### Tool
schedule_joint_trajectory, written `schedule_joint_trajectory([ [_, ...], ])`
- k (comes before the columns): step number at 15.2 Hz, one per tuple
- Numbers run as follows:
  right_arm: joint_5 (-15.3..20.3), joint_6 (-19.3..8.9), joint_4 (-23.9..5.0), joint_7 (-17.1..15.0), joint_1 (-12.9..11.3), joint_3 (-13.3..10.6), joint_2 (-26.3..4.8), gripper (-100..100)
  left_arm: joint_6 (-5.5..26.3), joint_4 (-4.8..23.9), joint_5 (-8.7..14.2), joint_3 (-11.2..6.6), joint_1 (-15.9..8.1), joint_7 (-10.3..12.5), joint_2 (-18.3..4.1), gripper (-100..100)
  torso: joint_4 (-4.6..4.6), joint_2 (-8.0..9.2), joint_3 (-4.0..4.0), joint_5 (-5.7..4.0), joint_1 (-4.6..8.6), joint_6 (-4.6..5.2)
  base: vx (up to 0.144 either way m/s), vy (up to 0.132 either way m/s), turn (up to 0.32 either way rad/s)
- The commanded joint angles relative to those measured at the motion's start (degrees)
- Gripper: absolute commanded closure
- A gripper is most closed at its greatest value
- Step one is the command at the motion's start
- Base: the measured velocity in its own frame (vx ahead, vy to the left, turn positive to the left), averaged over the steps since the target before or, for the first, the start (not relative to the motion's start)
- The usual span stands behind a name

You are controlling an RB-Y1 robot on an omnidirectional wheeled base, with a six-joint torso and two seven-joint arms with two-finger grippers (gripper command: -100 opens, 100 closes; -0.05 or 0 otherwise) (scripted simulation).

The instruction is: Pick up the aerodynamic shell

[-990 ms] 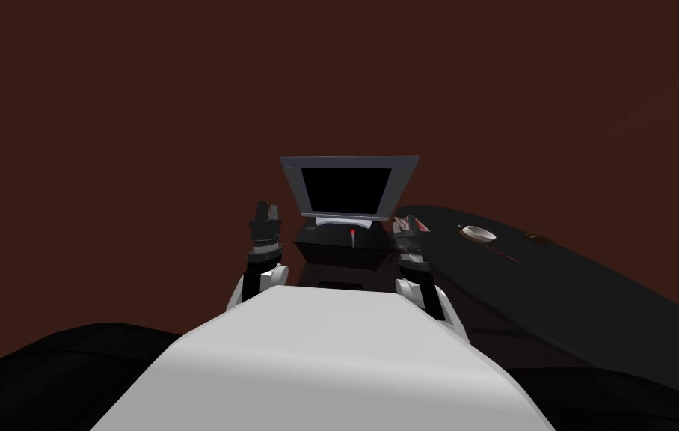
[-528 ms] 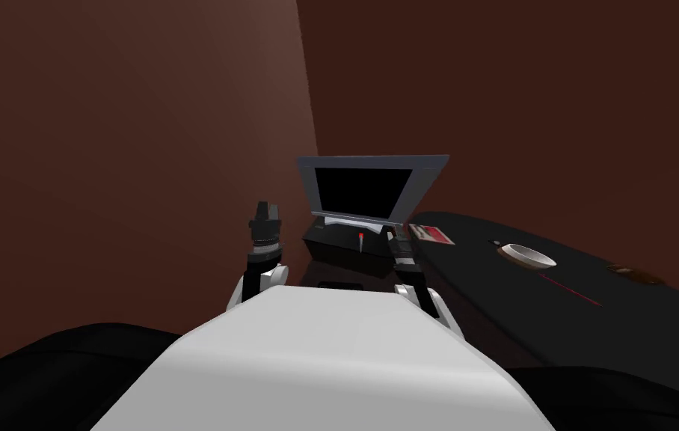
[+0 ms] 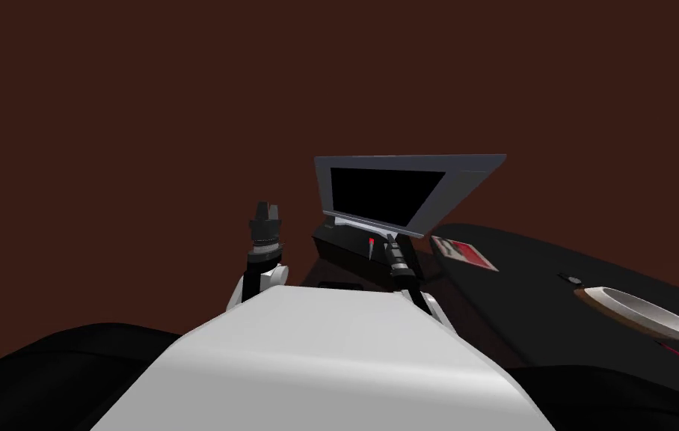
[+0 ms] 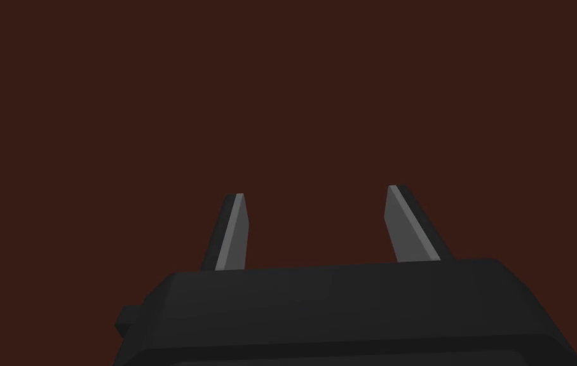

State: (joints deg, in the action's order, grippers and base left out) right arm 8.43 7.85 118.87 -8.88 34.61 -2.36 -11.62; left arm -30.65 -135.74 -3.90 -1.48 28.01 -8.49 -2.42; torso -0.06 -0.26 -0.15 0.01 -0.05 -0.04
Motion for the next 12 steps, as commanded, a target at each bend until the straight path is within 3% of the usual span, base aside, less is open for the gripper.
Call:
schedule_joint_trajectory([
  [1, 0.5, -1.9, -0.7, 0.1, 0.0, -0.3, -0.1, -100, 0.0, 0.0, 0.0, 0.0, 0.0, 0.0, 0.0, 0, 0.0, 0.0, 0.0, 0.0, 0.0, 0.0, 0.041, -0.009, 0.095],
  [4, 2.7, -6.1, -3.8, 0.3, 1.5, -1.7, -0.7, -100, 0.0, 0.0, 0.0, 0.0, 0.0, 0.0, 0.0, 0, 0.01, 0.04, 0.03, 0.01, -0.03, 0.01, 0.049, 0.0, 0.336],
  [12, 5.1, -13.2, -7.0, 0.4, 3.1, -3.1, -1.2, -100, 0.0, 0.0, 0.0, 0.0, 0.0, 0.0, 0.0, 0, 0.02, 0.05, 0.03, 0.01, -0.04, 0.0, 0.044, -0.008, 0.269],
])
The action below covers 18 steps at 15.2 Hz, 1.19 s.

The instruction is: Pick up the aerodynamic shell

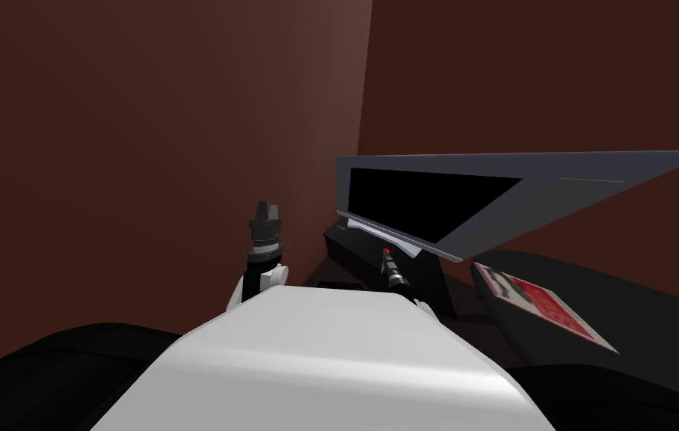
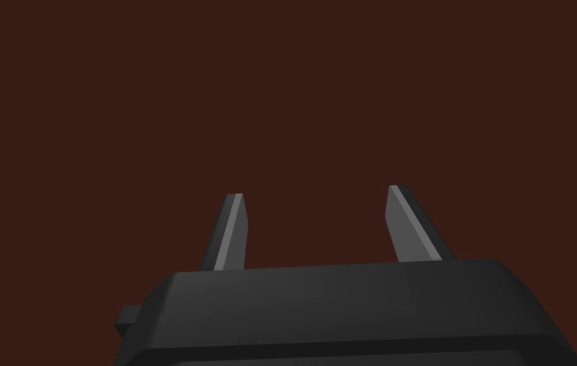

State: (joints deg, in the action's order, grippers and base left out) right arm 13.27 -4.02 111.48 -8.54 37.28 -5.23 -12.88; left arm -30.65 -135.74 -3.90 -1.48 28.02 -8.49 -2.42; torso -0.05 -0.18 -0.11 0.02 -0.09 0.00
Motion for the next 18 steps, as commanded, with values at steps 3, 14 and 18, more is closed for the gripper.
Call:
schedule_joint_trajectory([
  [3, 1.5, -4.3, -1.2, 0.2, 1.2, -1.0, -0.1, -100, 0.0, 0.0, 0.0, 0.0, 0.0, 0.0, 0.0, 0, -0.01, -0.03, -0.02, 0.0, 0.01, -0.03, 0.046, -0.015, 0.281],
  [14, 6.4, -16.2, -7.8, 0.5, 4.6, -4.0, -0.7, -100, 0.0, 0.0, 0.0, 0.0, 0.0, 0.0, 0.0, 0, -0.01, -0.05, -0.03, -0.01, 0.05, -0.02, 0.043, -0.019, 0.308],
  [18, 8.8, -21.5, -11.1, 0.7, 6.2, -5.5, -0.8, -100, 0.0, 0.0, 0.0, 0.0, 0.0, 0.0, 0.0, 0, -0.01, -0.01, -0.01, 0.0, 0.01, 0.02, 0.041, -0.021, 0.291],
])
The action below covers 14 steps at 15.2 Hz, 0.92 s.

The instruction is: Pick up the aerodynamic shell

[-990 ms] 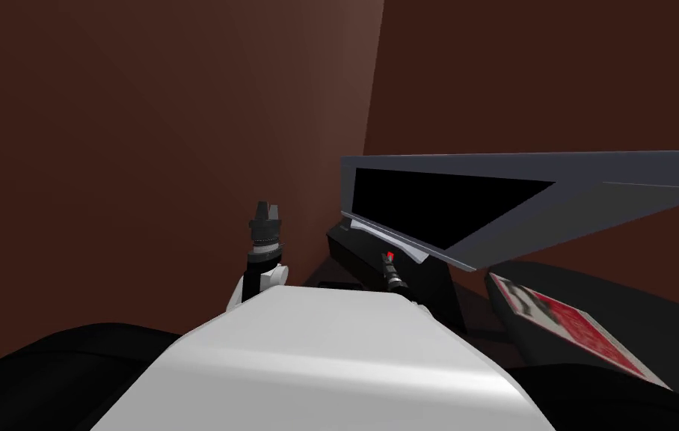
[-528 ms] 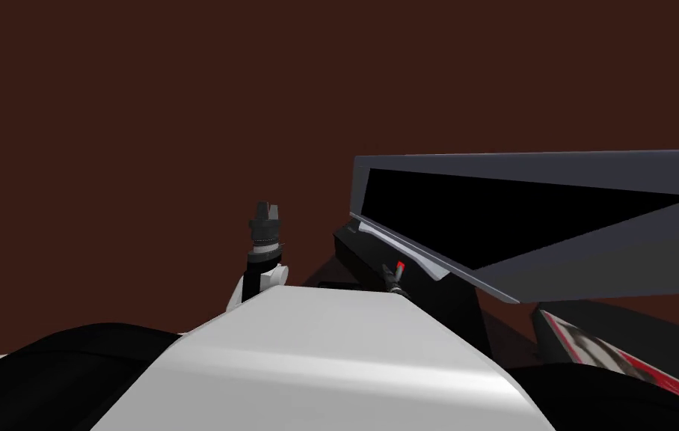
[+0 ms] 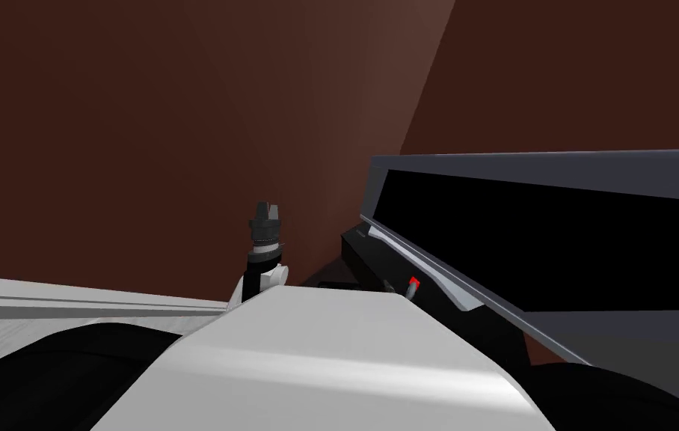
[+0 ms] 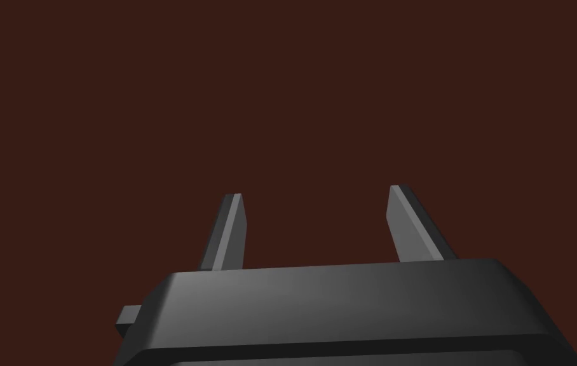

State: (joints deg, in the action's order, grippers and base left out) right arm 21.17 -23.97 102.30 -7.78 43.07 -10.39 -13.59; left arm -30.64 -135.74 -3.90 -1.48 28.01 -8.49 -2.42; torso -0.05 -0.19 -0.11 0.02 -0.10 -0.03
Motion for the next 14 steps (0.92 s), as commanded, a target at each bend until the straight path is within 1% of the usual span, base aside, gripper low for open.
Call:
schedule_joint_trajectory([
  [1, 0.9, -2.2, -1.9, 0.0, 0.4, -0.3, -0.1, -100, 0.0, 0.0, 0.0, 0.0, 0.0, 0.0, 0.0, 0, 0.0, 0.0, 0.0, 0.0, 0.0, 0.0, 0.041, -0.025, 0.356],
  [2, 2.0, -3.7, -3.5, 0.0, 1.2, -1.0, -0.1, -100, 0.0, 0.0, 0.0, 0.0, 0.0, 0.0, 0.0, 0, 0.0, -0.01, -0.01, 0.0, 0.03, 0.01, 0.044, -0.032, 0.479],
  [3, 2.0, -4.4, -3.5, 0.0, 1.2, -1.0, -0.1, -100, 0.0, 0.0, 0.0, 0.0, 0.0, 0.0, 0.0, 0, 0.0, -0.01, -0.01, -0.01, 0.06, -0.02, 0.046, -0.045, 0.374],
  [4, 2.0, -5.0, -3.5, 0.0, 1.2, -1.0, -0.1, -100, 0.0, 0.0, 0.0, 0.0, 0.0, 0.0, 0.0, 0, 0.0, -0.03, -0.02, -0.01, 0.08, 0.01, 0.035, -0.042, 0.107],
  [5, 3.2, -6.6, -5.0, 0.1, 2.0, -1.8, -0.1, -100, 0.0, 0.0, 0.0, -0.01, 0.0, 0.0, 0.0, 0, -0.01, -0.01, -0.01, -0.01, 0.07, 0.06, 0.036, -0.035, 0.288],
  [6, 3.2, -7.8, -5.0, 0.1, 2.0, -1.8, -0.1, -100, 0.0, 0.0, 0.0, 0.0, 0.0, 0.0, 0.0, 0, 0.0, -0.02, -0.01, -0.01, 0.05, 0.0, 0.038, -0.032, 0.351],
  [7, 4.3, -9.2, -6.5, 0.2, 2.8, -2.4, -0.1, -100, 0.0, 0.0, 0.0, 0.0, 0.0, 0.0, 0.0, 0, 0.0, -0.02, -0.01, -0.01, 0.04, 0.01, 0.044, -0.034, 0.429],
  [8, 4.3, -10.2, -6.5, 0.2, 2.8, -2.4, -0.1, -100, 0.0, 0.0, 0.0, 0.0, 0.0, 0.0, 0.0, 0, -0.01, -0.02, -0.01, 0.0, 0.05, 0.0, 0.044, -0.044, 0.377],
  [9, 4.3, -10.6, -6.5, 0.2, 2.8, -2.4, -0.1, -100, 0.0, 0.0, 0.0, -0.01, 0.0, 0.0, 0.0, 0, 0.0, -0.03, -0.02, -0.01, 0.06, 0.01, 0.032, -0.038, 0.133],
  [10, 5.4, -12.6, -8.0, 0.3, 3.5, -3.1, -0.1, -100, 0.0, 0.0, 0.0, -0.01, 0.0, 0.0, 0.0, 0, -0.01, -0.02, -0.01, -0.01, 0.05, 0.05, -0.007, -0.013, 0.247],
  [11, 5.4, -13.2, -8.0, 0.3, 3.5, -3.1, -0.1, -100, 0.0, 0.0, 0.0, 0.0, 0.0, 0.0, 0.0, 0, 0.01, 0.07, 0.03, 0.01, -0.01, 0.02, 0.031, -0.026, 0.311],
  [12, 5.4, -13.2, -8.0, 0.3, 3.5, -3.1, -0.1, -100, 0.0, 0.0, 0.0, 0.0, 0.0, 0.0, 0.0, 0, 0.01, 0.03, 0.02, 0.0, 0.0, 0.02, 0.034, -0.029, 0.132],
  [13, 6.4, -15.0, -9.4, 0.3, 4.2, -3.7, 0.0, -100, 0.0, 0.0, 0.0, -0.01, 0.0, 0.0, 0.0, 0, 0.0, 0.01, 0.0, 0.0, 0.0, 0.05, 0.034, -0.033, 0.302],
  [14, 6.4, -15.8, -9.4, 0.3, 4.2, -3.7, 0.0, -100, 0.0, 0.0, 0.0, 0.0, 0.0, 0.0, 0.0, 0, 0.0, -0.01, 0.0, 0.01, 0.01, 0.01, 0.035, -0.043, 0.31],
])
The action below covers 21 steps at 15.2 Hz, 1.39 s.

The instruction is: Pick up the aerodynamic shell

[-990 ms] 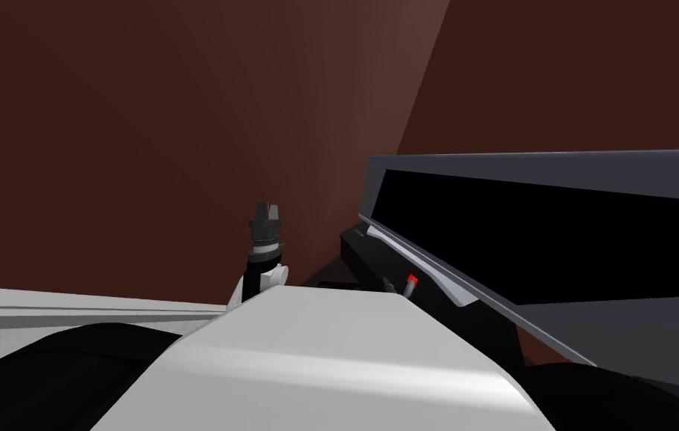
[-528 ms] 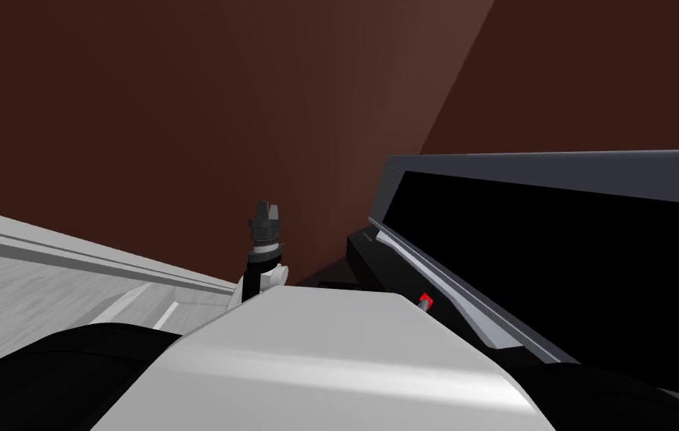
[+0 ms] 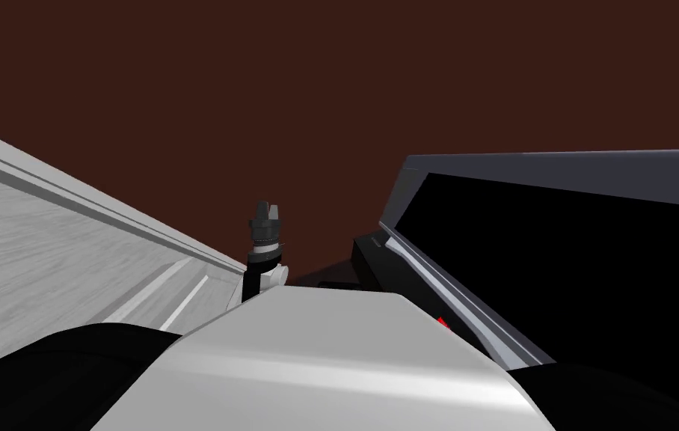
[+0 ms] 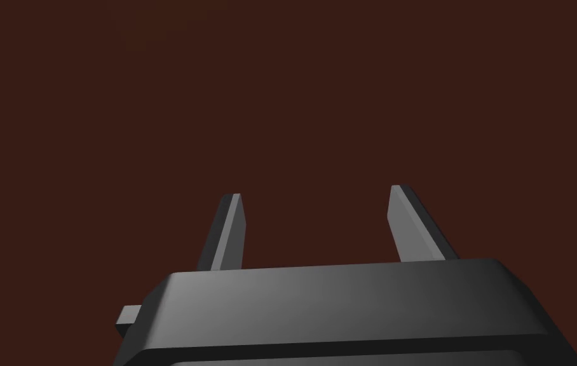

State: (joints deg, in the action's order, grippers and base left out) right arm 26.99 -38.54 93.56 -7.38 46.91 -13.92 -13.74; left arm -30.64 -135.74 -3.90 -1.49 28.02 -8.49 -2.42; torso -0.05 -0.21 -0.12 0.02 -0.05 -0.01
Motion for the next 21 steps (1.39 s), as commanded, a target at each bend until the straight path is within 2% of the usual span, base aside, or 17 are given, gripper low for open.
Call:
schedule_joint_trajectory([
  [1, 1.6, -2.9, -2.0, 0.0, 1.1, -0.8, 0.2, -100, 0.0, 0.0, 0.0, 0.0, 0.0, 0.0, 0.0, 0, 0.0, 0.0, 0.0, 0.0, 0.0, 0.0, 0.04, -0.045, 0.452],
  [4, 2.6, -6.0, -3.2, 0.1, 1.7, -1.4, 0.3, -100, 0.0, 0.0, 0.0, 0.0, 0.0, 0.0, 0.0, 0, 0.0, -0.02, -0.01, -0.01, 0.04, -0.02, 0.035, -0.052, 0.315],
  [5, 3.5, -8.0, -4.4, 0.1, 2.3, -2.0, 0.3, -100, 0.0, 0.0, 0.0, 0.0, 0.0, 0.0, 0.0, 0, -0.01, -0.03, -0.02, -0.01, 0.06, 0.01, 0.035, -0.051, 0.335],
  [6, 3.5, -8.2, -4.4, 0.1, 2.3, -2.0, 0.3, -100, 0.0, 0.0, 0.0, 0.0, 0.0, 0.0, 0.0, 0, -0.01, -0.03, -0.02, -0.02, 0.06, -0.01, 0.03, -0.05, 0.286],
  [7, 4.3, -10.2, -5.6, 0.2, 2.9, -2.5, 0.4, -100, 0.0, 0.0, 0.0, 0.0, 0.0, 0.0, 0.0, 0, -0.01, -0.02, -0.01, -0.01, 0.05, 0.01, 0.029, -0.053, 0.305],
  [8, 4.3, -10.2, -5.6, 0.2, 2.9, -2.5, 0.4, -100, 0.0, 0.0, 0.0, 0.0, 0.0, 0.0, 0.0, 0, -0.01, -0.01, -0.01, -0.01, 0.06, 0.0, 0.028, -0.053, 0.265],
  [9, 5.1, -12.0, -6.6, 0.2, 3.4, -2.9, 0.5, -100, 0.0, 0.0, 0.0, 0.0, 0.0, 0.0, 0.0, 0, -0.01, -0.01, -0.01, -0.01, 0.05, 0.01, 0.028, -0.056, 0.269],
  [10, 5.1, -12.1, -6.6, 0.2, 3.4, -2.9, 0.5, -100, 0.0, 0.0, 0.0, 0.0, 0.0, 0.0, 0.0, 0, 0.0, -0.02, -0.01, -0.01, 0.06, 0.0, 0.022, -0.05, 0.227],
  [12, 6.4, -15.3, -8.4, 0.3, 4.4, -3.8, 0.6, -100, 0.0, 0.0, 0.0, 0.0, 0.0, 0.0, 0.0, 0, 0.0, 0.0, 0.0, 0.0, 0.04, 0.0, 0.021, -0.055, 0.365],
  [13, 6.4, -15.4, -8.4, 0.3, 4.4, -3.8, 0.6, -100, 0.0, 0.0, 0.0, 0.0, 0.0, 0.0, 0.0, 0, 0.0, 0.0, 0.0, -0.01, 0.07, -0.01, 0.019, -0.069, 0.26],
  [17, 8.1, -19.5, -10.7, 0.4, 5.6, -4.8, 0.8, -100, 0.0, 0.0, 0.0, 0.0, 0.0, 0.0, 0.0, 0, 0.0, -0.01, -0.01, -0.01, 0.07, 0.0, 0.018, -0.059, 0.258],
  [18, 7.4, -18.7, -9.7, 0.7, 5.2, -4.5, 0.7, -100, 0.0, 0.0, 0.0, -0.01, 0.0, 0.0, 0.0, 0, 0.0, -0.02, -0.01, -0.02, 0.07, 0.01, 0.011, -0.04, 0.085],
  [19, 7.1, -17.8, -12.2, 0.8, 3.7, -3.7, 0.7, -100, 0.0, 0.0, 0.0, -0.01, 0.0, 0.0, 0.0, 0, 0.0, -0.01, -0.01, -0.01, 0.01, 0.04, -0.014, -0.013, 0.009],
  [21, 6.8, -16.9, -13.8, 0.8, 2.6, -3.1, 0.6, -100, 0.0, 0.0, 0.0, -0.01, 0.0, 0.0, 0.0, 0, 0.02, 0.1, 0.05, 0.02, -0.15, 0.04, -0.035, 0.01, 0.008],
])
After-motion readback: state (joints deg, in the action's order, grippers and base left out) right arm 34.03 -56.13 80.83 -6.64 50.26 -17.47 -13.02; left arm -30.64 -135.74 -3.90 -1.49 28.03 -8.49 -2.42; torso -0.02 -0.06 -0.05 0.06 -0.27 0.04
